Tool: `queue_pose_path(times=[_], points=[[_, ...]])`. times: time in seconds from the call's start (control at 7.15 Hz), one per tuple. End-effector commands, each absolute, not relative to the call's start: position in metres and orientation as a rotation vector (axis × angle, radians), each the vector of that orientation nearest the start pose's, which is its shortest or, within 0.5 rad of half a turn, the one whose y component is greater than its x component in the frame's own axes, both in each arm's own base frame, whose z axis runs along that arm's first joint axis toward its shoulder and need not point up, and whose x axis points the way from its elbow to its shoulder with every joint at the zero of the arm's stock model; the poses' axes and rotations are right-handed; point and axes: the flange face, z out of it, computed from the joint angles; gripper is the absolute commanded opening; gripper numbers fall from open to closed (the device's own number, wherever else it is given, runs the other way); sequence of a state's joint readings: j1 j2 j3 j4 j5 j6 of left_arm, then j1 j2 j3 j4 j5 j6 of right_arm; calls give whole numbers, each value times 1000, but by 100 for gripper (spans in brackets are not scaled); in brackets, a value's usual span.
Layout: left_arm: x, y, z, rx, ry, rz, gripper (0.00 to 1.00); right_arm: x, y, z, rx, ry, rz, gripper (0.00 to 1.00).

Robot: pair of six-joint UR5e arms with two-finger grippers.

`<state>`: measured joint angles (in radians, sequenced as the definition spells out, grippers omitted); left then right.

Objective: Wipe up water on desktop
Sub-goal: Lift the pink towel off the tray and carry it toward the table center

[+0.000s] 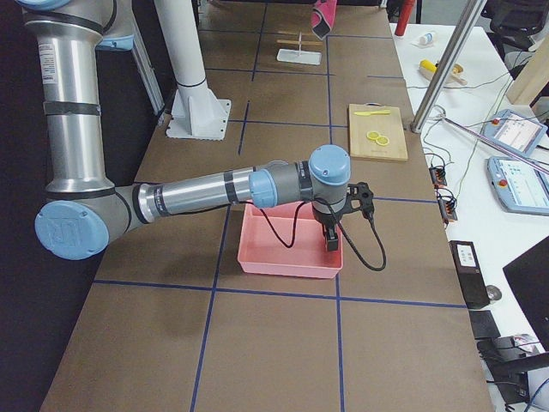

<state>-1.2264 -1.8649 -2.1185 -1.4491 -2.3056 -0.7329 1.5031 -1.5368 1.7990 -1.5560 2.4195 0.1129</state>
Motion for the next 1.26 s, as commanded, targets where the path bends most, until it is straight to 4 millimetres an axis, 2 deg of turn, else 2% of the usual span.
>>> queue_pose_path(times=[0.0, 0.14, 0.28, 0.42, 0.56, 0.7, 0.98, 1.12], points=[[144, -495, 201, 186, 862, -90, 0, -9, -517, 472, 201, -886, -72, 100], [162, -490, 196, 151, 870, -85, 0, -26, -517, 446, 214, -895, -78, 100], [197, -480, 189, 93, 887, -100, 0, -44, -523, 414, 268, -916, -119, 100], [223, -471, 176, 57, 908, -106, 0, -71, -521, 397, 320, -948, -163, 100], [242, -462, 161, 33, 955, -122, 0, -106, -517, 378, 357, -1006, -164, 100], [257, -460, 155, 3, 1019, -150, 0, -138, -516, 350, 370, -1056, -140, 100], [280, -479, 151, -66, 1193, -231, 0, -224, -509, 276, 442, -1124, -135, 99], [289, -490, 153, -75, 1235, -261, 0, -257, -495, 259, 499, -1153, -179, 99]])
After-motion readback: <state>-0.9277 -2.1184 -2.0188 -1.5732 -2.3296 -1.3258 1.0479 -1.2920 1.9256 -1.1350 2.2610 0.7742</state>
